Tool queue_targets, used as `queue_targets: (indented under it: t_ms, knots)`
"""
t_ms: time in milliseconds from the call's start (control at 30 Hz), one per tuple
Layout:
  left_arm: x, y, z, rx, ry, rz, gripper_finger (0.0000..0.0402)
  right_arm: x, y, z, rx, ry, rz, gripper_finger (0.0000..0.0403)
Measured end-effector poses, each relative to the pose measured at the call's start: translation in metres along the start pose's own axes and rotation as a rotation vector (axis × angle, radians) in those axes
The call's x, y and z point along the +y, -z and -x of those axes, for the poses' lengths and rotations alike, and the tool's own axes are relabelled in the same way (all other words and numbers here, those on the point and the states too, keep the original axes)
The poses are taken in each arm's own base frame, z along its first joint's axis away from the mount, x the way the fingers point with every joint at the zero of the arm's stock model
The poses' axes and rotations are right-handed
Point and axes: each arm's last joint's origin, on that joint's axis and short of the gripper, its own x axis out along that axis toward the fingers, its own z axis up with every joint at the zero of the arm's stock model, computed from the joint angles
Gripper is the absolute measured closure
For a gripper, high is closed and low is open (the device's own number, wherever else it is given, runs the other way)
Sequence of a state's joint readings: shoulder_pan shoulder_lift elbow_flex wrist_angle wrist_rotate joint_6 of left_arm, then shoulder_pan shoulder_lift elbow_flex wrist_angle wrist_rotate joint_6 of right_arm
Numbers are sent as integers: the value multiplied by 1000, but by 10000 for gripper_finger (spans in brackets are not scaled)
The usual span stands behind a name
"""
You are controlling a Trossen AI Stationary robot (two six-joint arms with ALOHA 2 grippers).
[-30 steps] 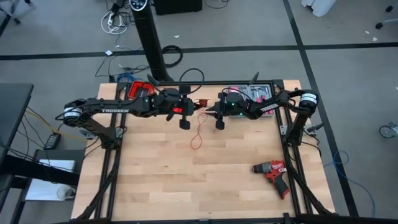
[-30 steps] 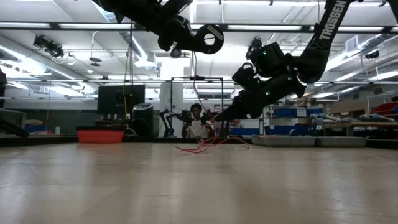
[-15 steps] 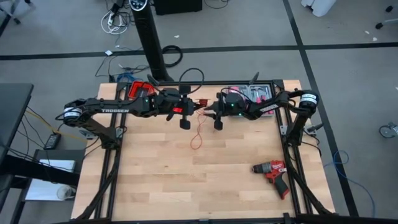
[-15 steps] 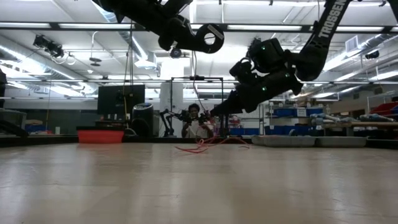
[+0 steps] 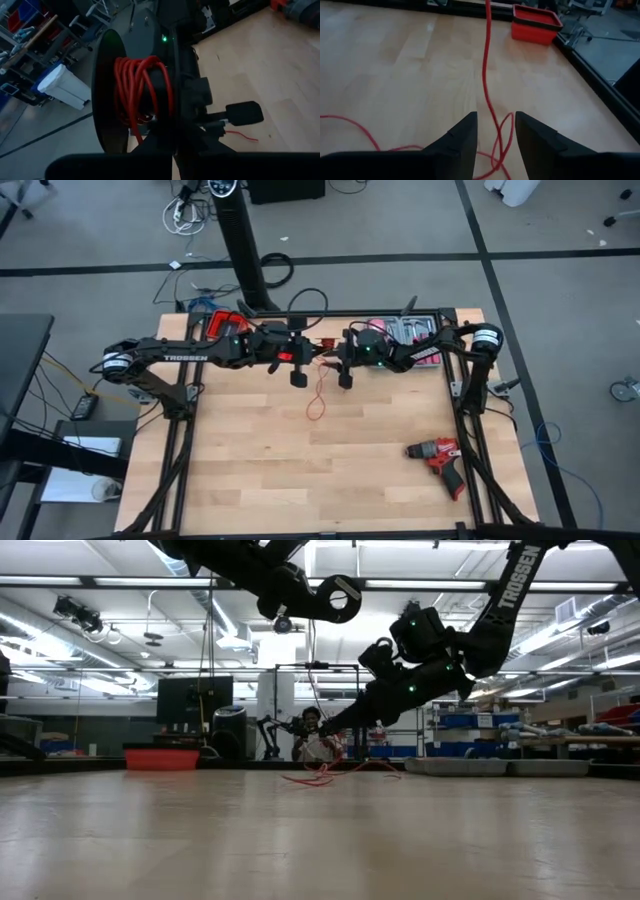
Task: Coil cords
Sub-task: Coil the red wire onto the black spool
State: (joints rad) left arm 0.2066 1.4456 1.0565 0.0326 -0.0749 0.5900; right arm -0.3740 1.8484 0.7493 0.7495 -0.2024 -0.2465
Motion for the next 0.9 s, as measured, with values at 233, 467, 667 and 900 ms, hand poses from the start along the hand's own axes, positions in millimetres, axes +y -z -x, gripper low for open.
queue_targets:
  t_ms: [233, 467, 667, 900]
  knots:
    - [0, 0, 0, -1, 0, -1, 396, -1, -2, 0, -23, 6, -1, 271]
    - [0, -1, 0, -7, -5, -1, 396, -1, -3, 0, -33, 8, 5, 271]
    - [1, -1, 0, -7, -5, -1, 396, 1, -6, 0, -58, 10, 8, 271]
    - [1, -2, 0, -21, -14, 0, 396, 1, -7, -1, -57, 32, 12, 271]
